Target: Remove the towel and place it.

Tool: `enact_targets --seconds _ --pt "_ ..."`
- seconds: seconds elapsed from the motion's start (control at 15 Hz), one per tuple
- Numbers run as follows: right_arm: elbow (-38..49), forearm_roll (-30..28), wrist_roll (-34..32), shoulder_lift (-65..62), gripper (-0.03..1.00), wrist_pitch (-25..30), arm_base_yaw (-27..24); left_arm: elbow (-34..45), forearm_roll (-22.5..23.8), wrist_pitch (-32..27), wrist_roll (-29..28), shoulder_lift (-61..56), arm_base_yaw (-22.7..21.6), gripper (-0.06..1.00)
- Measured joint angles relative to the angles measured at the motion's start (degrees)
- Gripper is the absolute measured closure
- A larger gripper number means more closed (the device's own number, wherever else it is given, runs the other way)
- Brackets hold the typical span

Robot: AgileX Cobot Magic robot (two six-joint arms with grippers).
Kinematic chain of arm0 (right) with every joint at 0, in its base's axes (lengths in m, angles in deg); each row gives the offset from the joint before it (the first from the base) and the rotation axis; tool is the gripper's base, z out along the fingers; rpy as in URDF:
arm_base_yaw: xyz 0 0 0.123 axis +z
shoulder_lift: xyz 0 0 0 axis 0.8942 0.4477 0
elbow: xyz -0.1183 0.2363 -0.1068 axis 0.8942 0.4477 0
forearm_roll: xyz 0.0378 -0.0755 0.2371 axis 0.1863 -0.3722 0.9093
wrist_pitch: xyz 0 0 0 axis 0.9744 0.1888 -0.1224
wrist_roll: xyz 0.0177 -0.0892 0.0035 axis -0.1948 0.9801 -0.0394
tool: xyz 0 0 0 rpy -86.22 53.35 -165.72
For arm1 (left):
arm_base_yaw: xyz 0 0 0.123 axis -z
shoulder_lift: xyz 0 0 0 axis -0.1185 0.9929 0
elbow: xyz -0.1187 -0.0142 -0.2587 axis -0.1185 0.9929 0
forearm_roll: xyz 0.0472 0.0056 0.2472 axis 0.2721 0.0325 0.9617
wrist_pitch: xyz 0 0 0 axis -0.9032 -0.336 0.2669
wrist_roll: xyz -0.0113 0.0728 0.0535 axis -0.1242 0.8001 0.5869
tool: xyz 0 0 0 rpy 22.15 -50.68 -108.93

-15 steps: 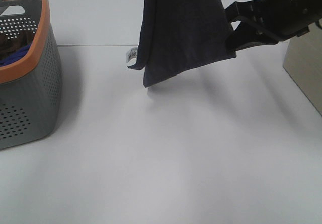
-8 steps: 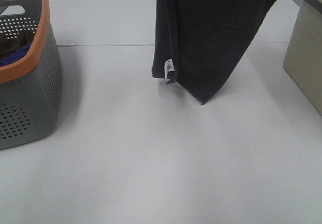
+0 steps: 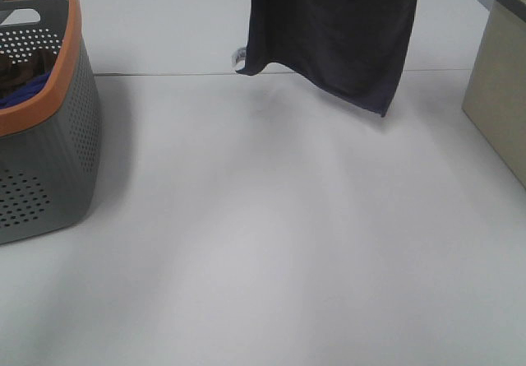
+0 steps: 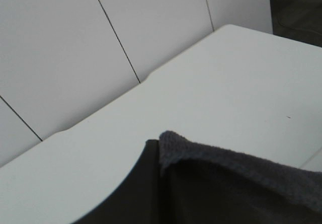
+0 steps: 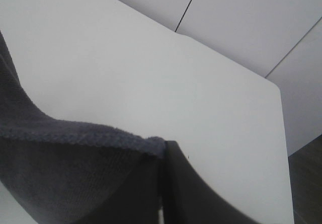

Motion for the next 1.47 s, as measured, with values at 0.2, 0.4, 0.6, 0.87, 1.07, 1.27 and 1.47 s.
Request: enact_targets --seconds 0.2,0.4,0.6,0.87,1.07,1.27,1.47 --pt "-14.0 -0.1 5.4 13.2 0.97 -1.3 0.0 0.0 0.9 15.9 -0.1 6.5 -3.8 0.94" --pt "-19.3 -0.1 7.3 18.6 0.97 -2.6 -1.0 0.0 1.9 19.4 -0.2 11.1 -4.5 0.94" --pt "-19.9 2.4 7.5 22.3 0.97 2.3 -3.9 0.0 2.2 16.4 -0.2 12.9 -4.5 0.94" --pt "-20.1 5.9 6.5 23.0 0.97 23.8 -4.1 0.0 -3.7 -1.2 1.4 12.9 -3.9 0.94" --pt "-20.1 5.6 5.6 23.0 0.97 37.0 -4.1 0.0 -14.6 -17.9 10.9 12.9 -3.3 0.94" --pt "-20.1 5.6 5.1 22.9 0.97 47.4 -4.1 0.0 -22.1 -28.6 18.9 12.9 -3.0 0.94" --pt "-20.1 5.5 5.1 22.9 0.97 54.3 -4.1 0.0 -25.0 -38.3 22.5 13.6 -3.0 0.94"
